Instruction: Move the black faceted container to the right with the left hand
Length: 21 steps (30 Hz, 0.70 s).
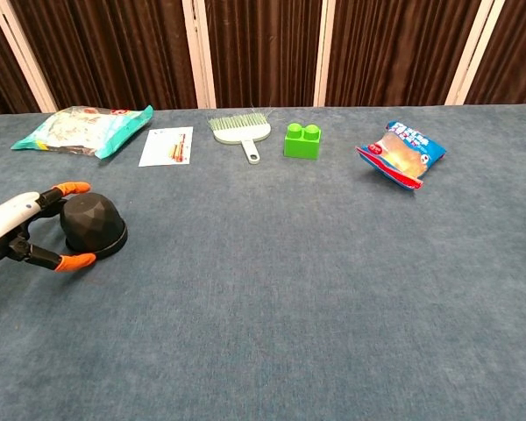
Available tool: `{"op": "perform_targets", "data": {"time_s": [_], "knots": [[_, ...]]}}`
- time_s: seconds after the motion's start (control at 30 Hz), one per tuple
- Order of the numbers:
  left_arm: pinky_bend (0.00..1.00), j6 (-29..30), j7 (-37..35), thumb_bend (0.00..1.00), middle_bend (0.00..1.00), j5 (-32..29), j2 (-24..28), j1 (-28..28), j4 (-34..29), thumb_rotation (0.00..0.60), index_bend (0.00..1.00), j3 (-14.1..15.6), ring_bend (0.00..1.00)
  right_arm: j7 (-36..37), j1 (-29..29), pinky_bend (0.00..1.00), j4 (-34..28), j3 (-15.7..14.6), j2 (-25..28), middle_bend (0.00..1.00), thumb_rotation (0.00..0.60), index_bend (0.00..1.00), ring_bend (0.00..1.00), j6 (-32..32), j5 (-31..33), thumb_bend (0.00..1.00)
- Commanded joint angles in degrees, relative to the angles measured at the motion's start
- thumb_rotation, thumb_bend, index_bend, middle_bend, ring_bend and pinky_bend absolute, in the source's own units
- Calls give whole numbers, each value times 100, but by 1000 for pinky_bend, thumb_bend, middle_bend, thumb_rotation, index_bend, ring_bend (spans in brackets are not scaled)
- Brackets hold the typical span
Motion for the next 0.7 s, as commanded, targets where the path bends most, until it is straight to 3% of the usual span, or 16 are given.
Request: {"op": "perform_targets", "data": {"time_s": [0.03, 0.5, 0.7], "knots": [[0, 51, -17, 526, 374, 31, 28, 5, -74, 600, 85, -5, 0, -42, 32, 0, 12, 33, -28, 0, 600, 0, 14, -42, 46, 209], [0, 406, 113, 528, 372, 280, 531, -95, -1228, 600, 137, -205, 0, 2, 8, 0, 2, -3, -2, 0, 600, 0, 14, 3, -1, 209], [0, 285, 853, 529, 369, -11, 1089, -370, -2761, 600, 157, -675, 0, 28, 8, 0, 38, 0, 2, 0, 600, 0, 15, 0, 10, 209]]}}
